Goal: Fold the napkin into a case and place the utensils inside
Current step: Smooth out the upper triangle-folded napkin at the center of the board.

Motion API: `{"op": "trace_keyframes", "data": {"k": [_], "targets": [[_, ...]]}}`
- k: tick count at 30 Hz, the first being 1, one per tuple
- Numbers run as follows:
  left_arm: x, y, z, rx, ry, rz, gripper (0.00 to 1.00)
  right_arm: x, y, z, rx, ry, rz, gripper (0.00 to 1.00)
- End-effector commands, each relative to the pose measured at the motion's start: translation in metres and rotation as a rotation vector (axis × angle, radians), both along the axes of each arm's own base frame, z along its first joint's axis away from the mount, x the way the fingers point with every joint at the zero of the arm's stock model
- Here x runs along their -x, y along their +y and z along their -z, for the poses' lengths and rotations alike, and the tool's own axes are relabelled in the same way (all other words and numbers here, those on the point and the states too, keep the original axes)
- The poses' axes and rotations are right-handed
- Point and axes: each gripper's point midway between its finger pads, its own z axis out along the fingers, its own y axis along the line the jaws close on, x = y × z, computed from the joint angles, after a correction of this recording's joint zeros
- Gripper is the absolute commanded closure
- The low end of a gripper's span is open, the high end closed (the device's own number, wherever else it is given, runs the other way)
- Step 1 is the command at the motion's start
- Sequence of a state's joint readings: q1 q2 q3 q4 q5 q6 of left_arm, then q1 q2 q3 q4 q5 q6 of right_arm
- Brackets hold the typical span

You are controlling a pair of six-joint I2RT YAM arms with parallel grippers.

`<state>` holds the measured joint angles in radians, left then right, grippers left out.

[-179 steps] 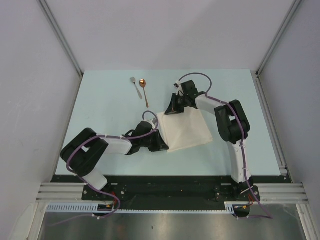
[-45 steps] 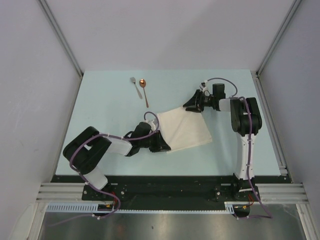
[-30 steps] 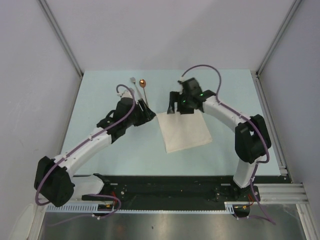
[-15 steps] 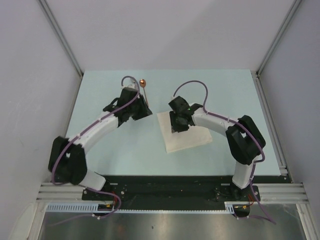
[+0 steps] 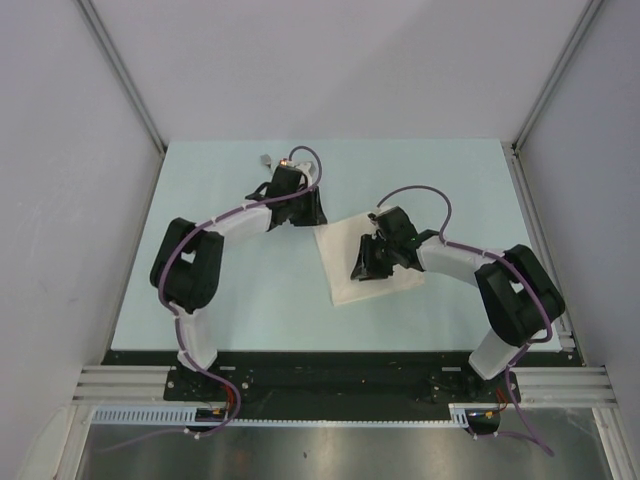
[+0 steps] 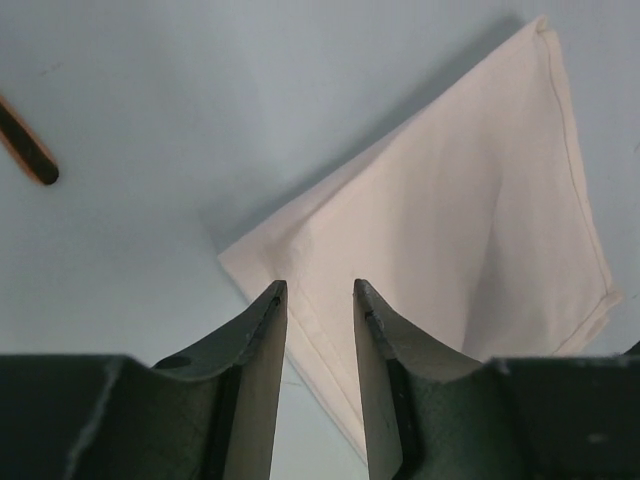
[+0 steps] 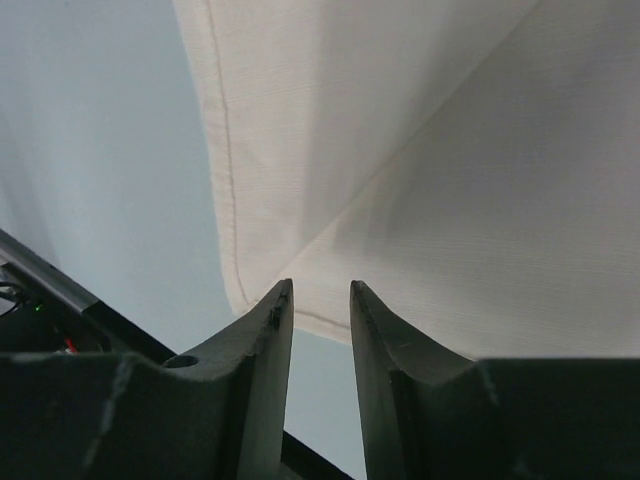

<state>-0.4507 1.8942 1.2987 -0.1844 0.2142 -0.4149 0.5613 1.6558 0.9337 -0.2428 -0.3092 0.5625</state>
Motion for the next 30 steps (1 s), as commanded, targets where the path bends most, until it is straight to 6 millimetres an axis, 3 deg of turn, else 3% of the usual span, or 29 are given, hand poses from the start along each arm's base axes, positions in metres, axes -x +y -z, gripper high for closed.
{"op": "trace_keyframes", "data": {"k": [1,3,10,14,19,30], "targets": [[-0.026,-0.018,-0.013,0.023,-0.115,0.067,0.63,-0.005,0.02,-0.023,-0.125,-0.058,-0.042,0.66],[-0.027,-0.018,0.0,0.008,-0.094,0.065,0.63,-0.005,0.021,-0.023,-0.13,-0.06,-0.045,0.67],[-0.026,-0.018,0.017,-0.02,-0.063,0.058,0.64,-0.003,0.023,-0.023,-0.141,-0.056,-0.054,0.68],[-0.026,-0.015,0.021,-0.042,-0.063,0.045,0.71,-0.002,0.029,-0.025,-0.153,-0.059,-0.072,0.68],[-0.026,-0.012,0.01,-0.041,-0.074,0.023,0.89,0.004,0.039,-0.021,-0.138,-0.055,-0.1,0.68],[-0.018,0.003,0.004,-0.059,-0.057,-0.048,0.92,0.008,0.061,-0.017,-0.099,-0.069,-0.145,0.69]]}}
